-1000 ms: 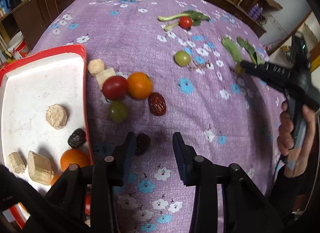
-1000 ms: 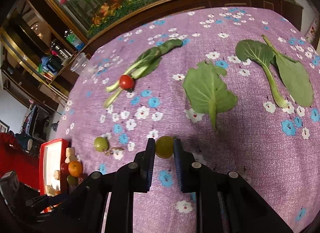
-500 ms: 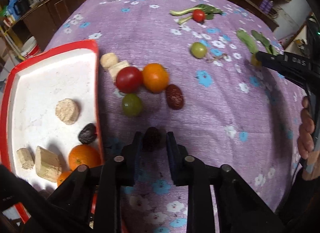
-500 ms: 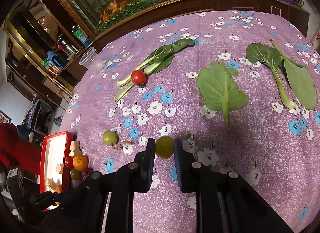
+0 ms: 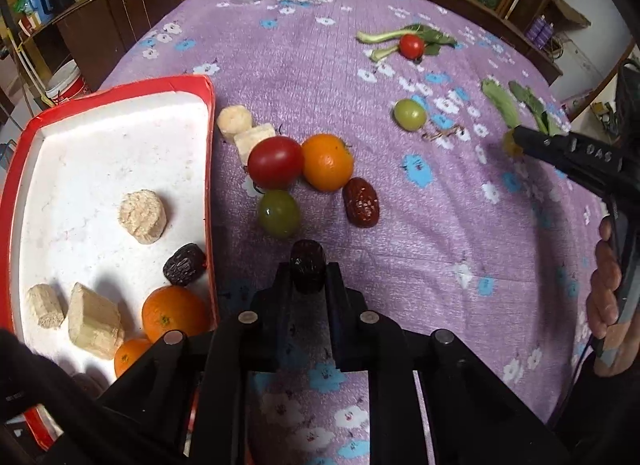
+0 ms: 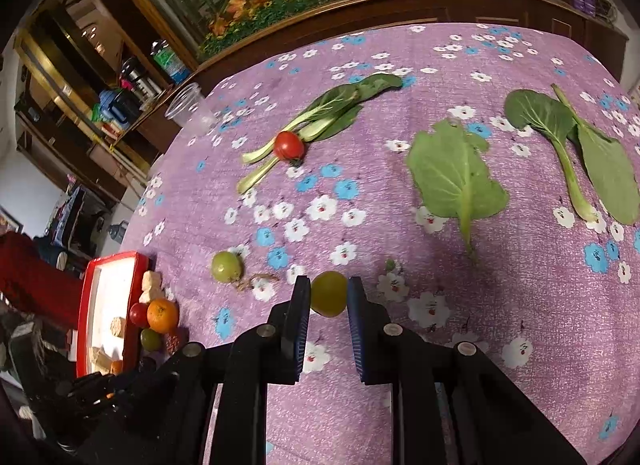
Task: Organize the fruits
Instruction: 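Grasp the green grape with the right tool while the left tool holds the date, then carry the date with the left tool over the tray while the right tool carries the grape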
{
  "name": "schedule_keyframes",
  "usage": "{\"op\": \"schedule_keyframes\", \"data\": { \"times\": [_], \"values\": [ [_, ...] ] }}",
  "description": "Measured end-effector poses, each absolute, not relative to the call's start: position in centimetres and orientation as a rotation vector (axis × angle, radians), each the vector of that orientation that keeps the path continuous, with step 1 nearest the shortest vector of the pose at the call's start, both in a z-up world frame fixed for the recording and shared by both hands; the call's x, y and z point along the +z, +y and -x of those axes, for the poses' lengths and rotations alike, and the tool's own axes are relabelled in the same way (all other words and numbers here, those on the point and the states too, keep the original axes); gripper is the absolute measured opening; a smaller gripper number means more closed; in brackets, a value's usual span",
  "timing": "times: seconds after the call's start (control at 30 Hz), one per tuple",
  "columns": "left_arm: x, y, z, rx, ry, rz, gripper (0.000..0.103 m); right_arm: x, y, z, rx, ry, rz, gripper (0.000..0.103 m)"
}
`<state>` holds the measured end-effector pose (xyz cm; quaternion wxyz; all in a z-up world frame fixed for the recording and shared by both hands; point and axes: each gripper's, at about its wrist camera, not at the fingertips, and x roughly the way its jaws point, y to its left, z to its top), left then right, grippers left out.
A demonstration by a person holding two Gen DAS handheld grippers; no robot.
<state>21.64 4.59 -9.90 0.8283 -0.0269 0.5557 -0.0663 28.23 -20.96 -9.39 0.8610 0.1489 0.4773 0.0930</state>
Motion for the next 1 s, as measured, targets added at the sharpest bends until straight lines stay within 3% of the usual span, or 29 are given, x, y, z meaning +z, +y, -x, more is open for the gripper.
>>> {"op": "schedule_keyframes", "data": {
  "times": [0.43, 0.73, 1.0],
  "values": [
    [-2.1, 13.6, -16.9, -0.064, 1.000, 0.212, 0.013, -4.2, -8.8, -22.0, 0.444, 0.972, -0.191, 0.019],
    [-1.4, 18.1, -16.1, -0.051, 0.984, 0.243, 0.014, -2.6, 0.5, -20.4, 0.556, 0.989, -0.060, 0.019],
    [-3.4, 22.5, -17.8, -0.015, 1.010, 0.301, 0.014, -4.9, 7.8, -21.9, 0.650, 1.046, 0.015, 0.019]
  ]
}}
